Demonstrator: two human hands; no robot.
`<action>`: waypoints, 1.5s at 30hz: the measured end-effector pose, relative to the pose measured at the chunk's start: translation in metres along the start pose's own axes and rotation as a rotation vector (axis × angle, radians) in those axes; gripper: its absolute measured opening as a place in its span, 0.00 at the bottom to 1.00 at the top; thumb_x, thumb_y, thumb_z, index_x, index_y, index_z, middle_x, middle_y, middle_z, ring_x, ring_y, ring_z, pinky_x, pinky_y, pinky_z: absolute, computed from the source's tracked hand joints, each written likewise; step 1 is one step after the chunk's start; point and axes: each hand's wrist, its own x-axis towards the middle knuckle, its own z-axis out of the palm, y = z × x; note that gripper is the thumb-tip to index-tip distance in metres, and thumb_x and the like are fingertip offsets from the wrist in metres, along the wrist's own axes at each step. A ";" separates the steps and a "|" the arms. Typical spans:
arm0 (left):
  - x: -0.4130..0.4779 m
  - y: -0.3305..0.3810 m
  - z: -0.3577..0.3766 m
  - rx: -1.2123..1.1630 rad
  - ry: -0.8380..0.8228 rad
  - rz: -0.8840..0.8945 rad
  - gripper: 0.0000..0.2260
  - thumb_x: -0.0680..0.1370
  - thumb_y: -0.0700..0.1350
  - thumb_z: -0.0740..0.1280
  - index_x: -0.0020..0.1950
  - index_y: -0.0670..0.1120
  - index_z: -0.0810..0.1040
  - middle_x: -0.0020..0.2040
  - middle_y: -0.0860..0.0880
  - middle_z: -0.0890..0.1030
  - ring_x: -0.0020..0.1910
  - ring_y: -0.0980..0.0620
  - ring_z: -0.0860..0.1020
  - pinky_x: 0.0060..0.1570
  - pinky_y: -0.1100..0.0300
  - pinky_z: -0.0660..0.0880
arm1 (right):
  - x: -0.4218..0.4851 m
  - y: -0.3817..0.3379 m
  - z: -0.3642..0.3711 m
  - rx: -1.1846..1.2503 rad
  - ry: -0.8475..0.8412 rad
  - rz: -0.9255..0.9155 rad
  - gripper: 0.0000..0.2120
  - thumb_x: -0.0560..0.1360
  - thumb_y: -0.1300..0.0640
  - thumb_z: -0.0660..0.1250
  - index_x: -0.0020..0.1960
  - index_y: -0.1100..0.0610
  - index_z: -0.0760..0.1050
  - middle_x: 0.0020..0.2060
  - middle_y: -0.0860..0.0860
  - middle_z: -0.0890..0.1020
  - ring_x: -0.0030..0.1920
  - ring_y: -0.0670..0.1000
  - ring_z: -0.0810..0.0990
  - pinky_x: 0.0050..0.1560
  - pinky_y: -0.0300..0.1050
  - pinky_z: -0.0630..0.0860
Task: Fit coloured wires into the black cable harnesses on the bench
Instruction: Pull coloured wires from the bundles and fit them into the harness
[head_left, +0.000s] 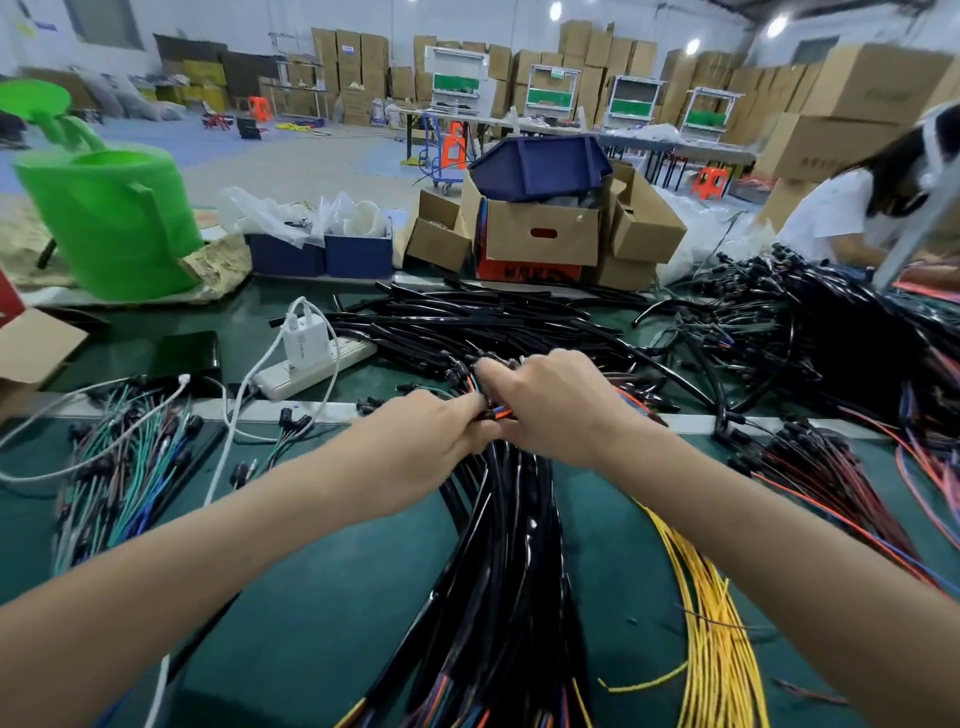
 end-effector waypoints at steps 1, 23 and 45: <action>0.003 0.002 0.002 -0.017 0.021 -0.015 0.11 0.82 0.54 0.53 0.46 0.48 0.68 0.34 0.51 0.72 0.30 0.53 0.71 0.30 0.64 0.66 | 0.004 -0.008 0.000 0.040 0.031 -0.003 0.13 0.70 0.53 0.67 0.50 0.58 0.70 0.30 0.56 0.77 0.30 0.62 0.76 0.30 0.45 0.60; 0.010 -0.008 -0.004 -0.162 0.050 -0.056 0.13 0.82 0.50 0.54 0.39 0.52 0.69 0.34 0.51 0.75 0.32 0.52 0.73 0.33 0.62 0.69 | 0.016 -0.007 0.004 -0.004 0.158 0.038 0.12 0.61 0.54 0.76 0.34 0.57 0.74 0.24 0.51 0.78 0.24 0.56 0.77 0.28 0.39 0.59; -0.007 0.024 -0.001 -0.191 -0.129 0.078 0.08 0.81 0.52 0.56 0.50 0.50 0.72 0.35 0.50 0.79 0.32 0.50 0.76 0.37 0.53 0.75 | -0.040 -0.004 -0.033 0.061 -0.095 0.005 0.20 0.74 0.39 0.62 0.53 0.51 0.59 0.36 0.49 0.77 0.38 0.59 0.79 0.32 0.46 0.64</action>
